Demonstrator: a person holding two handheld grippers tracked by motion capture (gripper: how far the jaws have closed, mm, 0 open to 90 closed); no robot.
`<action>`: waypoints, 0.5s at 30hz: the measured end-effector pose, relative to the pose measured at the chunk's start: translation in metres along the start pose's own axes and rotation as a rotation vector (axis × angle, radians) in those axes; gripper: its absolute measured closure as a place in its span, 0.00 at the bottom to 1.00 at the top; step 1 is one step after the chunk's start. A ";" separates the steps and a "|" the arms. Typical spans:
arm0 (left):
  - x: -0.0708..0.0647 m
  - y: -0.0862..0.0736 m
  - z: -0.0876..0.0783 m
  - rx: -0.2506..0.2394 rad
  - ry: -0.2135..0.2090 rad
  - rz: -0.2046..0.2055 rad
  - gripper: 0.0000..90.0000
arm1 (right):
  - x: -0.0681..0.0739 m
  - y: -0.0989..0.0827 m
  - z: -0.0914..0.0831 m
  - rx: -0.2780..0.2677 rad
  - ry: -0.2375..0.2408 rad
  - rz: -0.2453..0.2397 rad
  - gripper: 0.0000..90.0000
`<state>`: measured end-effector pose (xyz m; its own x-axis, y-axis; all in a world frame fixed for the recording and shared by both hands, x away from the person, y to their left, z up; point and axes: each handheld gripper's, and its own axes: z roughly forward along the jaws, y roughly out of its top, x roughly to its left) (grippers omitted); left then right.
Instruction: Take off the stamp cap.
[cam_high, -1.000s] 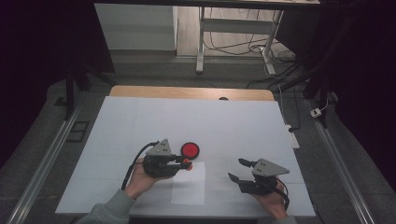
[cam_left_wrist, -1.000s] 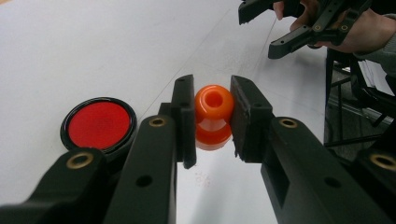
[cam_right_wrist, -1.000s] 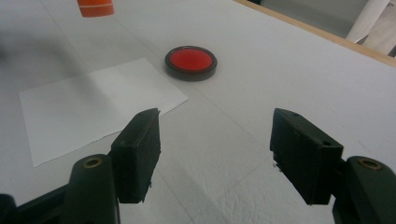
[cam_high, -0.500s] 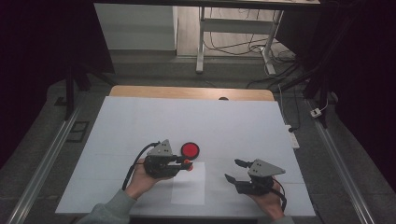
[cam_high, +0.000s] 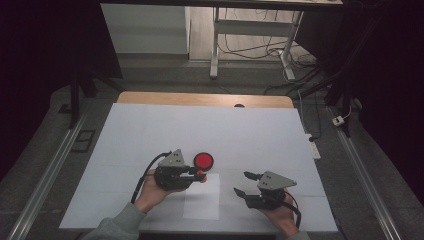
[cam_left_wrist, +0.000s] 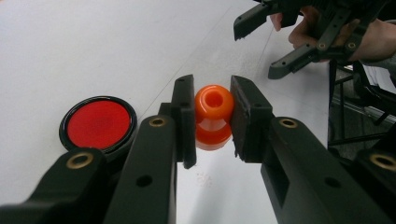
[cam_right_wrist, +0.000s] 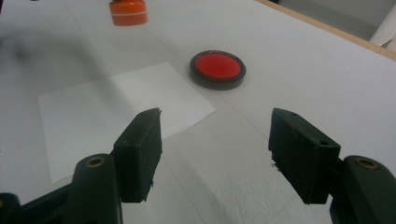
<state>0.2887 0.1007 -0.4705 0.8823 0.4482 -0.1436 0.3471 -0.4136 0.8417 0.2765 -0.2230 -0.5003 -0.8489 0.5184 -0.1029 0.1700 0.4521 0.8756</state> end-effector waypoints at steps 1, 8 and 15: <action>0.000 0.000 0.000 0.001 0.000 0.001 0.80 | 0.001 0.000 0.002 0.003 0.004 -0.006 0.38; -0.001 0.001 0.000 -0.001 0.003 0.005 0.80 | 0.009 0.003 0.010 0.004 0.026 -0.015 0.38; -0.001 0.001 0.000 0.001 0.001 0.008 0.80 | 0.015 0.007 0.017 -0.002 0.043 -0.017 0.39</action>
<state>0.2878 0.0997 -0.4691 0.8846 0.4459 -0.1366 0.3407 -0.4178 0.8423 0.2737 -0.1998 -0.5036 -0.8724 0.4789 -0.0977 0.1540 0.4590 0.8750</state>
